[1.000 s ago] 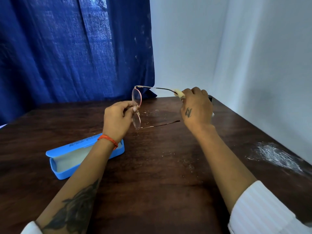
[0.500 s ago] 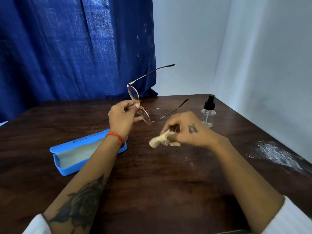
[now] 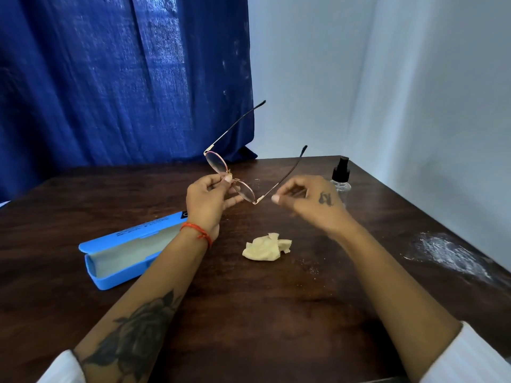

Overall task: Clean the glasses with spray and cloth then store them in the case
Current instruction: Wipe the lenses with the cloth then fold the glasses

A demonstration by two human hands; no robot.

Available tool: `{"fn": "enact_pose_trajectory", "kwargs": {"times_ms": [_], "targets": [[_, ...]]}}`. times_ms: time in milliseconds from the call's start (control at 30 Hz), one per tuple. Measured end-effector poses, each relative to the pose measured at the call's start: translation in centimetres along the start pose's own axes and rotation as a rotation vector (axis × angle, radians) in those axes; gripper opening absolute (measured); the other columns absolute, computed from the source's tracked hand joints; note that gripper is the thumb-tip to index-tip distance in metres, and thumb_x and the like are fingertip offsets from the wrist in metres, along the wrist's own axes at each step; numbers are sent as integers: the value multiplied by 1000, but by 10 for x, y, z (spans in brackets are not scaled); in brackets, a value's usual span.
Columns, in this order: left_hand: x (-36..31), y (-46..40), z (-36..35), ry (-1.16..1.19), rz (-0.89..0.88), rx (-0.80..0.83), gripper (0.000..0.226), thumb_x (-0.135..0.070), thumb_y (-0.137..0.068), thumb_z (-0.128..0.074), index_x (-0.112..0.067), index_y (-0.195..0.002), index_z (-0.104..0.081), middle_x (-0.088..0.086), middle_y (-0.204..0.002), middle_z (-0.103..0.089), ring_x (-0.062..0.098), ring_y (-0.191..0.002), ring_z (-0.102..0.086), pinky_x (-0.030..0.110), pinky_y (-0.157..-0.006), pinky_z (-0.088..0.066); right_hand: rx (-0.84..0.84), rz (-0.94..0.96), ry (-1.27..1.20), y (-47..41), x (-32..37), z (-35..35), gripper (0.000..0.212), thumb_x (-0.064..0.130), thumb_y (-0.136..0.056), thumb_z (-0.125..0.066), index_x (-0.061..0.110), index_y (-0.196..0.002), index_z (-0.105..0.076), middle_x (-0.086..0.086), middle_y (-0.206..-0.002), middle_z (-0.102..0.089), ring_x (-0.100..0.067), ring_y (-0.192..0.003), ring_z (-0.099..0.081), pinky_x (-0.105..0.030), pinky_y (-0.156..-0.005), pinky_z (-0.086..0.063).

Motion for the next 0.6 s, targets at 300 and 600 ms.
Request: {"fn": "enact_pose_trajectory", "kwargs": {"times_ms": [300, 600], "targets": [[9, 16, -19, 168, 122, 54, 9, -5, -91, -50, -4, -92, -58, 9, -87, -63, 17, -83, -65, 32, -73, -59, -190, -322, -810, 4, -22, -26, 24, -2, -85, -62, 2, -108, -57, -16, -85, -64, -14, -62, -61, -19, -54, -55], [-12, 9, -10, 313, 81, 42, 17, -18, -94, -47, -8, -99, -60, 9, -93, -66, 21, -90, -66, 36, -83, -55, -317, -266, -825, 0, -22, 2, 29, -5, -81, -66, 7, -103, -52, -10, -73, -67, -7, -45, -58, -16, -47, -48]]}}
Point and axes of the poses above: each hand's wrist, its own y-axis away from the middle knuckle, its own z-axis out of the back of the hand, x = y × z, the point moved 7 cm from there along -y, towards the middle knuckle
